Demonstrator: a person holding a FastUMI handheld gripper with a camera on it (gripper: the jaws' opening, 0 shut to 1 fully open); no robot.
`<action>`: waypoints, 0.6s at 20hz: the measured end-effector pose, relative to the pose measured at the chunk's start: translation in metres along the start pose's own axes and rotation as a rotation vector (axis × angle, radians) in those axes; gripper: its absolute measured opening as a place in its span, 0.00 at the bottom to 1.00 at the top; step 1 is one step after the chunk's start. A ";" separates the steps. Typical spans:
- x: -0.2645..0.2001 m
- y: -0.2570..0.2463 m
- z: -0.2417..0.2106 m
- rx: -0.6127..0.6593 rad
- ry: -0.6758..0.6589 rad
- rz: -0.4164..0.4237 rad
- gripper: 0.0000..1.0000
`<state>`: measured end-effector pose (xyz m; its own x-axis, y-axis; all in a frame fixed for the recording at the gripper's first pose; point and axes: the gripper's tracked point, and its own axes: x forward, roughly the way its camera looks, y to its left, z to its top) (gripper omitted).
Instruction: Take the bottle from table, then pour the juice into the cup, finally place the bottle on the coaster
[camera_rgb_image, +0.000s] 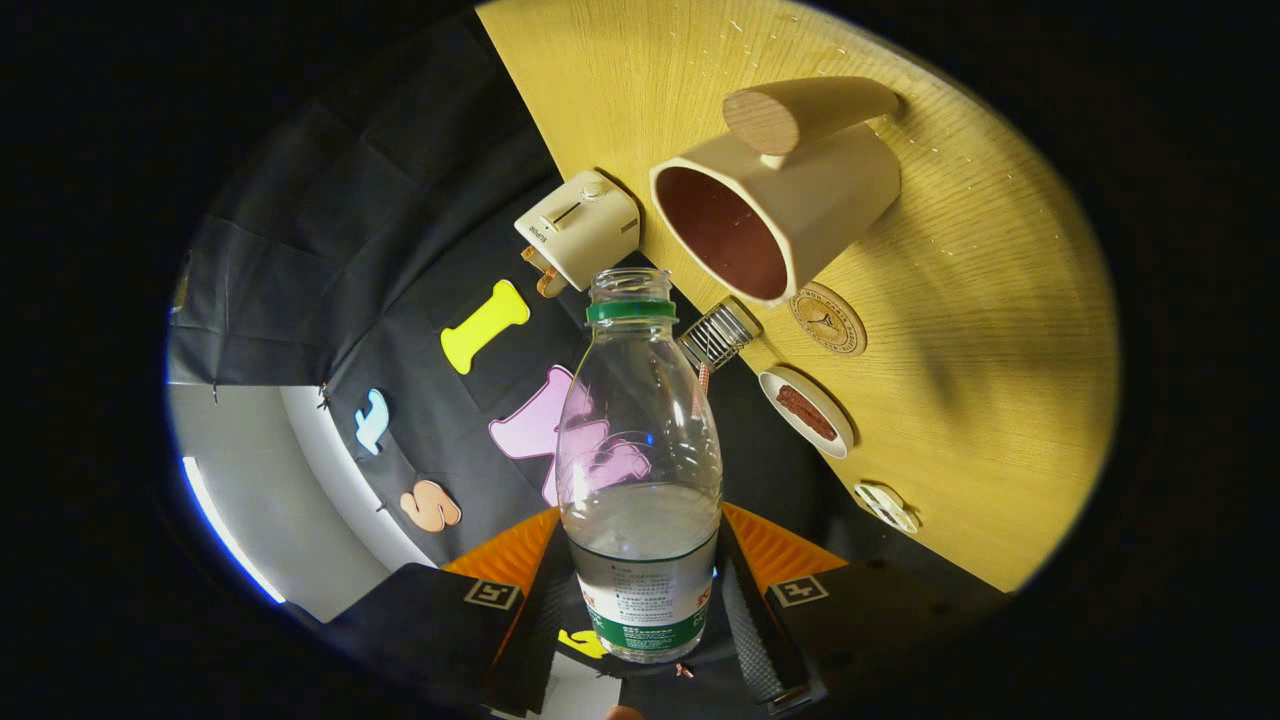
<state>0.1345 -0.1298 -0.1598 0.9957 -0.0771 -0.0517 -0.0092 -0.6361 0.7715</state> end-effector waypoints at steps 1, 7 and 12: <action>0.000 0.001 0.000 -0.003 -0.003 0.003 0.75; -0.005 -0.005 -0.006 -0.103 0.007 -0.009 0.75; -0.007 0.000 -0.013 -0.337 0.032 -0.017 0.75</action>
<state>0.1283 -0.1194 -0.1510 0.9979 -0.0407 -0.0507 0.0335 -0.3470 0.9373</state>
